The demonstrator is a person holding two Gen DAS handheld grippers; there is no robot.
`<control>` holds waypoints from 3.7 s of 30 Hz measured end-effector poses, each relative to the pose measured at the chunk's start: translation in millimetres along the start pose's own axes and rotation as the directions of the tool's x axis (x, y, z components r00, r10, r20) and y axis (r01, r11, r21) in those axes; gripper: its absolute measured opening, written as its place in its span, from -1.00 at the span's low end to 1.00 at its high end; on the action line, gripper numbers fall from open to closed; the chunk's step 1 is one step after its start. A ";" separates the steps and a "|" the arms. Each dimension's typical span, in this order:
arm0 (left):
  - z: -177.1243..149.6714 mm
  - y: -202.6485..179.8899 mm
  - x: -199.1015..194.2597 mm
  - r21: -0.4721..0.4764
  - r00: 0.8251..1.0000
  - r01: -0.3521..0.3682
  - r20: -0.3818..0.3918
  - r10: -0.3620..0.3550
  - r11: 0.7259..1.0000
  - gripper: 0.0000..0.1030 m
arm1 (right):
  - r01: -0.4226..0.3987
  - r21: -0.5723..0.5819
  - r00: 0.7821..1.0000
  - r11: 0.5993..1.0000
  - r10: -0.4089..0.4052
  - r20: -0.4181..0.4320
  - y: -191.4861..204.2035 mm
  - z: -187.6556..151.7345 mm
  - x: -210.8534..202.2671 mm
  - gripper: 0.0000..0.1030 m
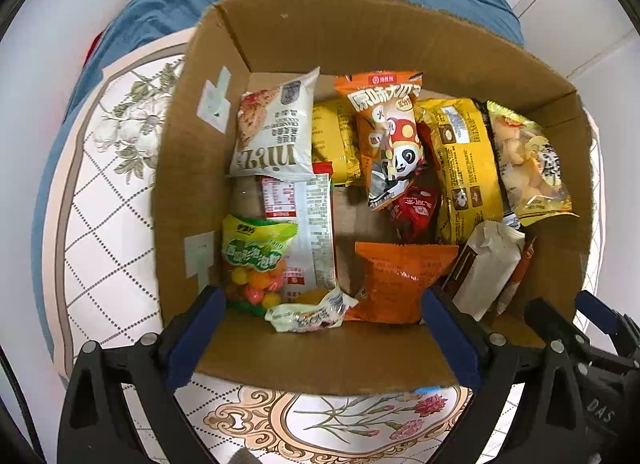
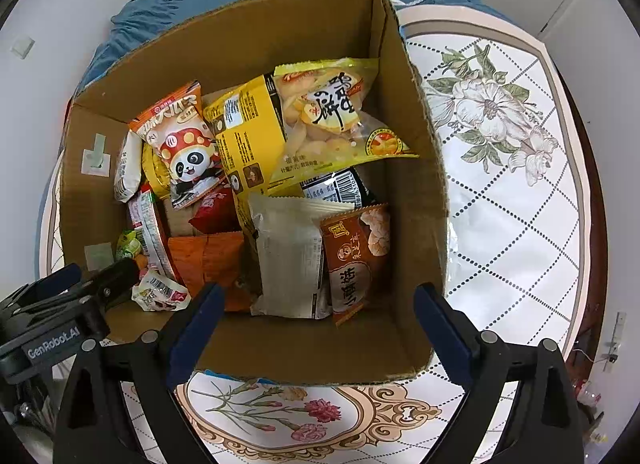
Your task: Organize snacks
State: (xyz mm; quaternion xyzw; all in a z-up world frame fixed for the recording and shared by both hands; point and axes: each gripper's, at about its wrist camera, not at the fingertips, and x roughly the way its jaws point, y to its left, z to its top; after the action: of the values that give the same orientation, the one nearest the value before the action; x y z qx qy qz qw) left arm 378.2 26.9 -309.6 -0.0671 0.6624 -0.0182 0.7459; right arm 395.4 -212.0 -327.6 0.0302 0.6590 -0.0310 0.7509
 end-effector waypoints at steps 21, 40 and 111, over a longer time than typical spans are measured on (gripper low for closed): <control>-103.2 -16.5 -155.8 0.013 0.939 -0.050 0.341 0.043 0.999 0.95 | -0.050 -0.024 0.961 0.998 0.055 0.270 -5.1 -95.1 -148.8 0.90; -249.8 -33.1 -298.4 0.035 0.870 -0.065 0.491 0.040 0.997 0.95 | -0.099 -0.085 0.890 0.991 0.126 0.437 -30.2 -252.0 -312.9 0.90; -247.2 -35.9 -296.0 -0.022 0.810 -0.152 0.570 0.137 0.988 0.99 | -0.002 -0.076 0.848 0.997 0.042 0.528 -36.4 -236.8 -319.1 0.99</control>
State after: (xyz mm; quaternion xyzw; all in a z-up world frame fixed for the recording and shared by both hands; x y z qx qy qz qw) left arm 99.5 6.9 -41.5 -0.0095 0.4121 0.0511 0.9096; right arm 117.0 -225.7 -42.1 0.0011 0.4271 -0.0056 0.9042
